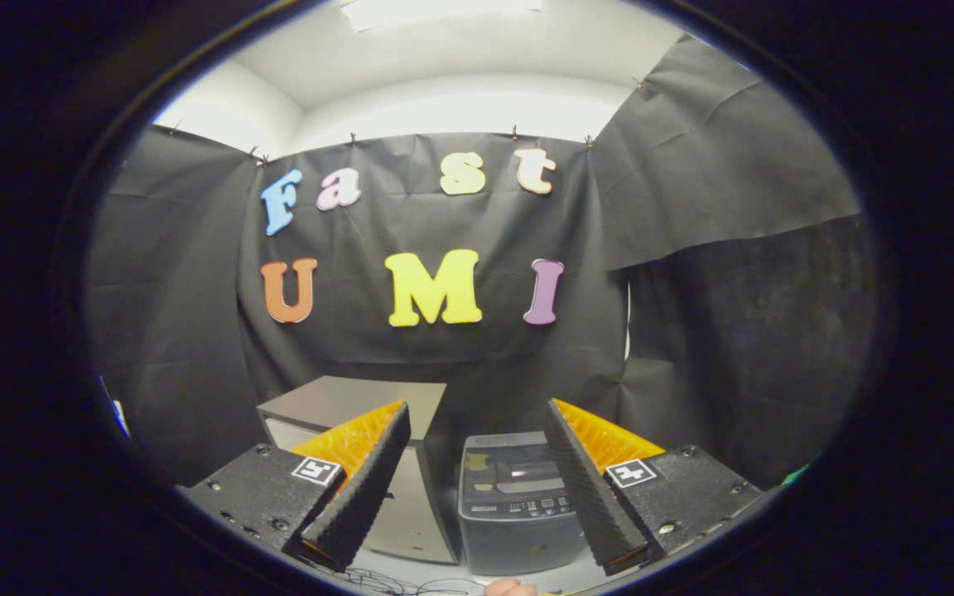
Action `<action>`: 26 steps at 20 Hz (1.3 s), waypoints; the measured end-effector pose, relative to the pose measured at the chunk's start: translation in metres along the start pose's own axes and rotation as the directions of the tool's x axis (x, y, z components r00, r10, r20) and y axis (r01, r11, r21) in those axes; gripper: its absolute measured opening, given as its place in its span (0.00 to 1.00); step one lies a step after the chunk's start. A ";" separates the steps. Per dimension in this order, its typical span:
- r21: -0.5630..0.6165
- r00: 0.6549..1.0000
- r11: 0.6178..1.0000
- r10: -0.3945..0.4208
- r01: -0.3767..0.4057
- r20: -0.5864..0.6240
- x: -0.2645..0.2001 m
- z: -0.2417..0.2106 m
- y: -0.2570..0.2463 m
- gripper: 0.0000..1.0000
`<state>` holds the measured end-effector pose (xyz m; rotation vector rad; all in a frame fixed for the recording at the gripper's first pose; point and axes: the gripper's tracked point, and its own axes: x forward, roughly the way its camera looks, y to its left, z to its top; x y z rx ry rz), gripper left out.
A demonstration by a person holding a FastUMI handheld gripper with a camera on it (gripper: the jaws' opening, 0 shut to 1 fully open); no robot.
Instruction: Put the clothes into the washing machine and then close the washing machine lid.
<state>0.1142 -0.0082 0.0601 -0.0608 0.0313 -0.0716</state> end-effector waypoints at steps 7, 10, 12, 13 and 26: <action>0.042 0.995 0.998 -0.054 0.050 0.085 -0.065 -0.014 -0.010 1.00; 0.045 0.995 0.997 -0.063 0.060 0.072 -0.078 -0.034 -0.008 1.00; 0.049 0.995 0.996 -0.073 0.070 0.066 -0.084 -0.041 -0.009 1.00; 0.052 0.994 0.996 -0.078 0.075 0.071 -0.086 -0.043 -0.009 1.00; 0.024 0.998 0.998 -0.054 0.053 0.030 -0.089 -0.071 -0.006 1.00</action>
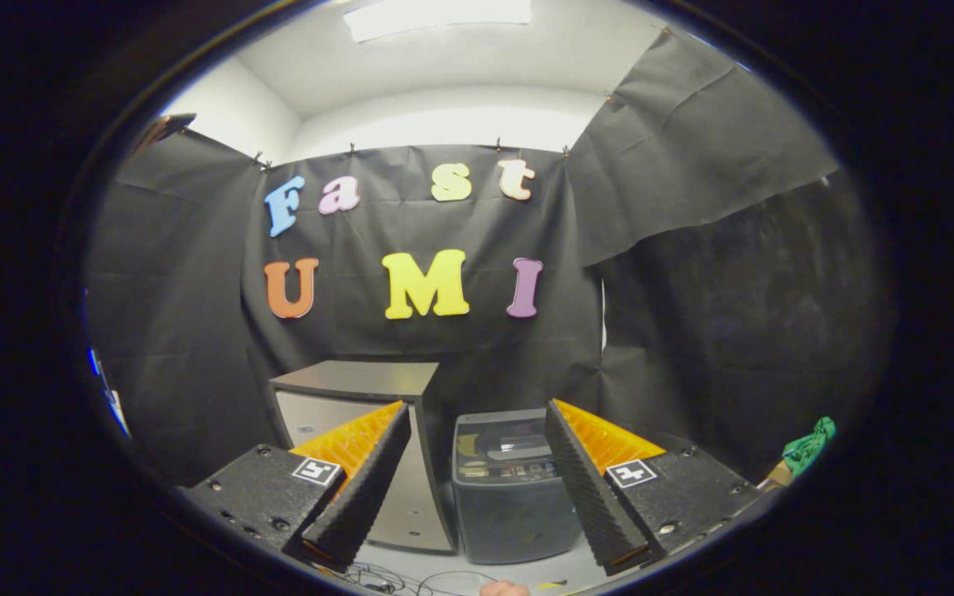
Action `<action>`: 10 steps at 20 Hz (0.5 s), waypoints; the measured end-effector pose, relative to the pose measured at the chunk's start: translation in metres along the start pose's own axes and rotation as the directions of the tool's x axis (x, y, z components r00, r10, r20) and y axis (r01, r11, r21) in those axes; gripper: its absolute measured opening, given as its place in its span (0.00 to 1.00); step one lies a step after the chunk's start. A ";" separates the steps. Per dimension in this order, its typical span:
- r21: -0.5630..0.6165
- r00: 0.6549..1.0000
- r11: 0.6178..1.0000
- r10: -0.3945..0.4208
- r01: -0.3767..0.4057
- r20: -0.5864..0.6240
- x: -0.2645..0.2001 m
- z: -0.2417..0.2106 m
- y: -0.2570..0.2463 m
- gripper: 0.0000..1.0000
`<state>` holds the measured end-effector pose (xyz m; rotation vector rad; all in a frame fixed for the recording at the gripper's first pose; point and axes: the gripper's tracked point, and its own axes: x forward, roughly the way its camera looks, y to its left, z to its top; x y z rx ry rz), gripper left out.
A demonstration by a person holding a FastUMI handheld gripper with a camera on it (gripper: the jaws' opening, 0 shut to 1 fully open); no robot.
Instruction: Put the clothes into the washing machine and then close the washing machine lid.
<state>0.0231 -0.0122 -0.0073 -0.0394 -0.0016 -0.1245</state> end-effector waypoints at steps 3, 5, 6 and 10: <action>-0.001 1.000 1.000 -0.009 0.009 -0.001 -0.001 0.000 -0.002 1.00; -0.002 1.000 1.000 -0.006 0.006 -0.005 0.000 0.000 0.000 1.00; -0.004 1.000 1.000 -0.001 0.001 -0.002 -0.002 0.002 0.001 1.00; -0.012 1.000 1.000 0.016 -0.016 0.004 -0.004 0.004 0.001 1.00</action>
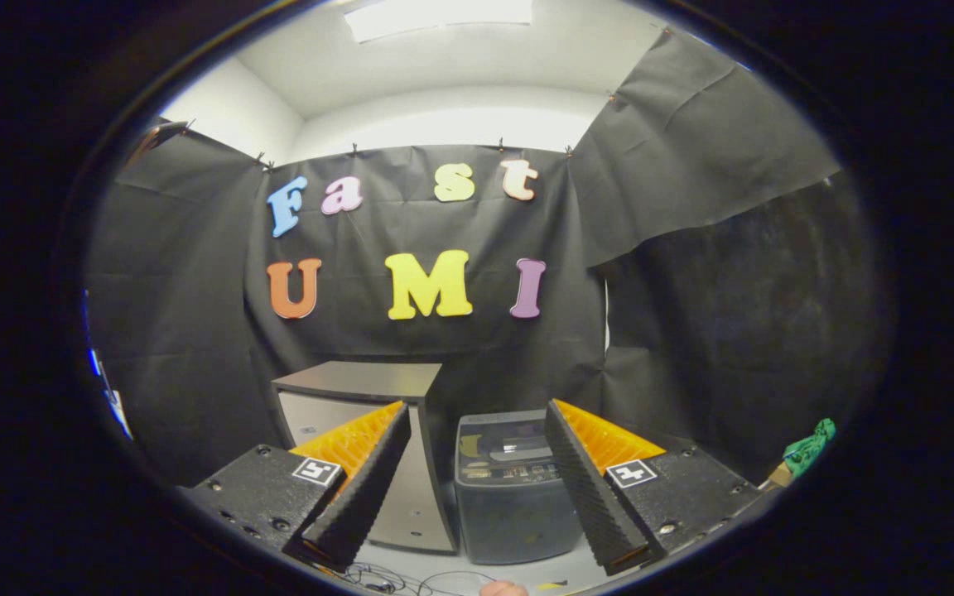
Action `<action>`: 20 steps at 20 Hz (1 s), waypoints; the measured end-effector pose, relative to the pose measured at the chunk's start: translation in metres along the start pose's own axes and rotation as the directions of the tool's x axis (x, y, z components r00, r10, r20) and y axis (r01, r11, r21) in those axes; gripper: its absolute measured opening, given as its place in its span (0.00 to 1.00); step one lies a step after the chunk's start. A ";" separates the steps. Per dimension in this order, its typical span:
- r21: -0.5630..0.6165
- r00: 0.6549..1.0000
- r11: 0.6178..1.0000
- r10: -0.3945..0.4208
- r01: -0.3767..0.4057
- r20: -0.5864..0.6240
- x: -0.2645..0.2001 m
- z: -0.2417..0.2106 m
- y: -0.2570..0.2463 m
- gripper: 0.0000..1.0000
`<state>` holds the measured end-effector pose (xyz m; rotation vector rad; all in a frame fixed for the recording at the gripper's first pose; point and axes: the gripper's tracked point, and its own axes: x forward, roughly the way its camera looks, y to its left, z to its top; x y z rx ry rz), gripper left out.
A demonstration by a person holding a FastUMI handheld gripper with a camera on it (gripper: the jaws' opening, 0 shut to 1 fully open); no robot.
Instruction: Put the clothes into the washing machine and then close the washing machine lid.
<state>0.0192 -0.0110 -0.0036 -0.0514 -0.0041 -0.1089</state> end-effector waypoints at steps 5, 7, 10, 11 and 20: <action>-0.010 1.000 1.000 0.007 -0.007 0.002 0.000 0.002 0.001 1.00; -0.012 1.000 1.000 0.012 -0.012 -0.001 0.005 0.004 0.003 1.00; -0.014 1.000 1.000 0.018 -0.018 -0.004 0.006 0.004 0.004 1.00; -0.016 1.000 1.000 0.020 -0.020 -0.007 0.007 0.004 0.004 1.00; -0.031 0.999 0.999 0.030 -0.031 -0.018 0.009 0.006 0.005 1.00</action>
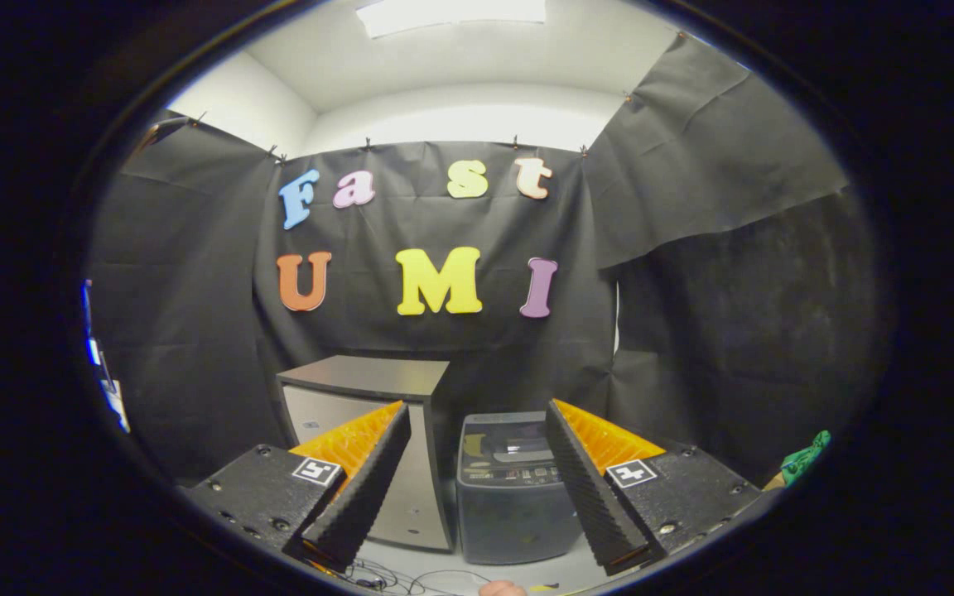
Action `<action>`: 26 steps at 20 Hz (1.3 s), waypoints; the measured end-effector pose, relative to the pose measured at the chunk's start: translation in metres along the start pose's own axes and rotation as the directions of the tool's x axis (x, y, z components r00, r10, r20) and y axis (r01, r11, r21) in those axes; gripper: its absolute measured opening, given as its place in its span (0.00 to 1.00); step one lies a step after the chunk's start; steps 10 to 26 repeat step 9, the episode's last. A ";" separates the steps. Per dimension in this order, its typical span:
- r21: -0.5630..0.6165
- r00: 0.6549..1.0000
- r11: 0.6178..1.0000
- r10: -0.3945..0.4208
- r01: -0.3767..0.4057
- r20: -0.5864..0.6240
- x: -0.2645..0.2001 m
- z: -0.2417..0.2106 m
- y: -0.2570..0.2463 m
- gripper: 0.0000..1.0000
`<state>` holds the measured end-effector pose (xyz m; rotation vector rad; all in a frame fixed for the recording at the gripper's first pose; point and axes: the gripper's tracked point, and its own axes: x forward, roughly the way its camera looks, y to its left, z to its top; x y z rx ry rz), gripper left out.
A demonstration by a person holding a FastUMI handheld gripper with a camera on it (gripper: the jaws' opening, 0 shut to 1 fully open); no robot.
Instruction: Put the clothes into the washing machine and then close the washing machine lid.
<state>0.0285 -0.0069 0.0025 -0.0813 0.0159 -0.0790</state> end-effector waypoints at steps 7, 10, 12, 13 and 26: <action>-0.007 1.000 1.000 0.003 -0.003 -0.010 -0.001 0.001 0.001 1.00; -0.002 1.000 1.000 0.004 -0.004 -0.014 -0.002 -0.001 0.002 1.00; -0.002 1.000 1.000 0.004 -0.004 -0.014 -0.002 -0.001 0.002 1.00; -0.002 1.000 1.000 0.004 -0.004 -0.014 -0.002 -0.001 0.002 1.00; -0.002 1.000 1.000 0.004 -0.004 -0.014 -0.002 -0.001 0.002 1.00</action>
